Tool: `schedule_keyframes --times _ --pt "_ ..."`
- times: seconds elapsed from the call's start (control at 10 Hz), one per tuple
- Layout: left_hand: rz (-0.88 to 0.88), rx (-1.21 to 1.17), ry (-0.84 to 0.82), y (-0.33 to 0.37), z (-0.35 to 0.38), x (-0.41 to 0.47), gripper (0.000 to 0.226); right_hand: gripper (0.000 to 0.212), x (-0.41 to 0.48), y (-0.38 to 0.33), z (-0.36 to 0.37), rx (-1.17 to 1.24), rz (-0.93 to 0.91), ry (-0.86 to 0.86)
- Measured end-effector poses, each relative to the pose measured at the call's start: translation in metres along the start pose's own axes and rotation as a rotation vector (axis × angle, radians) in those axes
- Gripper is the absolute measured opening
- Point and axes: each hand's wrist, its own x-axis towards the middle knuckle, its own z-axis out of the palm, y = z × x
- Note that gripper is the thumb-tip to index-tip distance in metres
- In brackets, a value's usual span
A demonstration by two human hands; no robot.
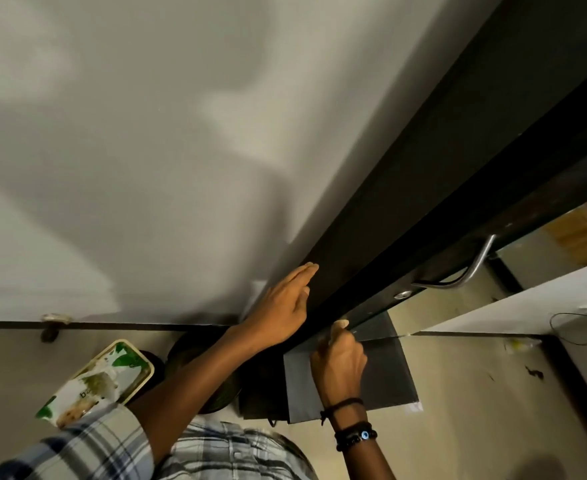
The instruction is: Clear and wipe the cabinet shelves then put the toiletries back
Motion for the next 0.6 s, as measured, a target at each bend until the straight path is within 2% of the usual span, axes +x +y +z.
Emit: schedule_keyframes --times 0.1,0.4,0.5,0.6 --pt "-0.046 0.023 0.013 -0.012 0.000 0.001 0.048 0.037 0.008 -0.005 0.004 0.019 -0.015 -0.036" --pt "-0.174 0.133 0.021 -0.048 -0.006 -0.019 0.048 0.042 0.011 -0.007 0.005 0.108 -0.049 -0.099" --pt "-0.157 0.186 0.081 -0.056 -0.013 -0.035 0.046 0.026 0.003 -0.012 0.011 0.129 -0.124 -0.193" --pt "-0.206 0.238 0.103 -0.060 -0.020 -0.048 0.046 0.037 -0.003 -0.028 0.029 0.193 -0.234 -0.295"
